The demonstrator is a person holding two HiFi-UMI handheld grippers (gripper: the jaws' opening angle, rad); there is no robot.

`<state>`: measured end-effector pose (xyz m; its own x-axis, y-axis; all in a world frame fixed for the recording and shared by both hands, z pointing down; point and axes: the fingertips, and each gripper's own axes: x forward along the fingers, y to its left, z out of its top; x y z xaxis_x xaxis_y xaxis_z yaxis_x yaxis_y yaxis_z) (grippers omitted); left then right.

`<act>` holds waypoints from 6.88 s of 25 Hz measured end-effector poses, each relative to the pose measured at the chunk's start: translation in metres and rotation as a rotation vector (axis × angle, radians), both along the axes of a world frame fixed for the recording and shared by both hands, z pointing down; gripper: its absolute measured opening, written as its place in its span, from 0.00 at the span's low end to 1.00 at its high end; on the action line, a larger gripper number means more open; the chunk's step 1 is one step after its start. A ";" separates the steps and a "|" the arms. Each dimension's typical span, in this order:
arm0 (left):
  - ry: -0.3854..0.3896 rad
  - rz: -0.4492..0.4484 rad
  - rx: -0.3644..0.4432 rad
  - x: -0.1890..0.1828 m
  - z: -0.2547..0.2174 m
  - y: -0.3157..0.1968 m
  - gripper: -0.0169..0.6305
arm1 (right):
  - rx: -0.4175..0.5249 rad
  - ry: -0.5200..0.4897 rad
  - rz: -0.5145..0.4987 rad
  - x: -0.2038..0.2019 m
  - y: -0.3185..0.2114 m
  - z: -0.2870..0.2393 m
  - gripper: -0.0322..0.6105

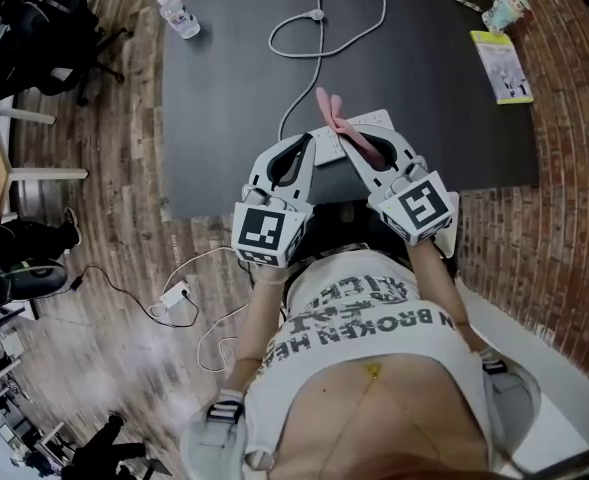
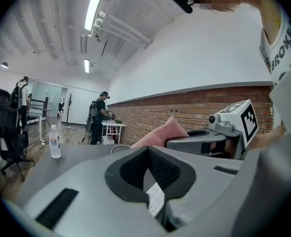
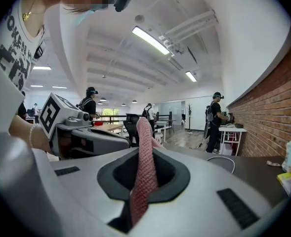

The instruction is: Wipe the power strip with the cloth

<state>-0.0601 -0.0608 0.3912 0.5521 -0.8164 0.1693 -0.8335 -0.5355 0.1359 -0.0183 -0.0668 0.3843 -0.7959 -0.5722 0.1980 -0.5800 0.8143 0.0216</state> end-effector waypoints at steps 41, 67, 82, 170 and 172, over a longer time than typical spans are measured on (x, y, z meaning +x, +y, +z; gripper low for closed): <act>-0.171 0.035 -0.408 0.013 0.183 -0.003 0.25 | -0.202 0.230 -0.186 -0.007 -0.041 0.130 0.08; -0.616 0.297 -0.618 0.028 0.292 -0.004 0.45 | -0.263 0.546 -0.476 -0.040 -0.027 0.226 0.08; -0.597 0.312 -0.645 0.029 0.295 -0.003 0.46 | -0.285 0.649 -0.528 -0.047 -0.018 0.258 0.08; -0.589 0.336 -0.674 0.031 0.294 -0.001 0.46 | -0.294 0.670 -0.257 0.073 -0.067 0.257 0.08; -0.589 0.336 -0.674 0.031 0.293 -0.002 0.46 | -0.295 0.672 -0.253 0.075 -0.067 0.256 0.08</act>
<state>-0.0290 -0.0625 0.6842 0.4158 -0.2597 0.8716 -0.6830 -0.7220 0.1108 0.0570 -0.1343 0.6405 -0.5504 -0.2375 0.8004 -0.3151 0.9469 0.0643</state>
